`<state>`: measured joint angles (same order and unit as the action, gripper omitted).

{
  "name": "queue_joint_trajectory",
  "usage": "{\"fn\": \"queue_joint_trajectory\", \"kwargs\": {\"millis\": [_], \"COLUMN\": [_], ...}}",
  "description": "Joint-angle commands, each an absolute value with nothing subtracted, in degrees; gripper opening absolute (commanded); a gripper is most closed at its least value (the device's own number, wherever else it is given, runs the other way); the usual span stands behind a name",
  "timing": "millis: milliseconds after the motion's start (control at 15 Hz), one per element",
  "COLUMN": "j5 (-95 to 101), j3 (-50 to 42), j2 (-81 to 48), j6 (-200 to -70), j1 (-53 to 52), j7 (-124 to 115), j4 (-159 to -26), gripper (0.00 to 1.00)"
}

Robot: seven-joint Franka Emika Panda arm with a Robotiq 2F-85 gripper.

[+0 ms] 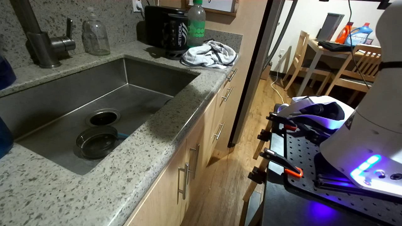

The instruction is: Put the blue bottle, the black mug, and the green bottle in the sink

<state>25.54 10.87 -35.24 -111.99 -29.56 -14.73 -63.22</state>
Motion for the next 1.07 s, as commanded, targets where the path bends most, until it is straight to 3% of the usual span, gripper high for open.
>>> {"fn": "queue_joint_trajectory", "kwargs": {"millis": [0,67,400,1000], "j5": [24.63,24.63,25.11,21.27], "j3": [11.48,11.64,11.65,11.5], "j2": [-35.54,-35.27,-32.71,-27.13], "j6": [-110.79,-110.98,-112.39,-113.44], "j1": [-29.13,-29.11,-28.7,-22.59], "j7": [-12.94,-12.98,-13.57,-15.31], "j4": [-62.56,-62.56,-64.3,-70.6], "gripper": [0.6,0.55,0.5,0.5]}}
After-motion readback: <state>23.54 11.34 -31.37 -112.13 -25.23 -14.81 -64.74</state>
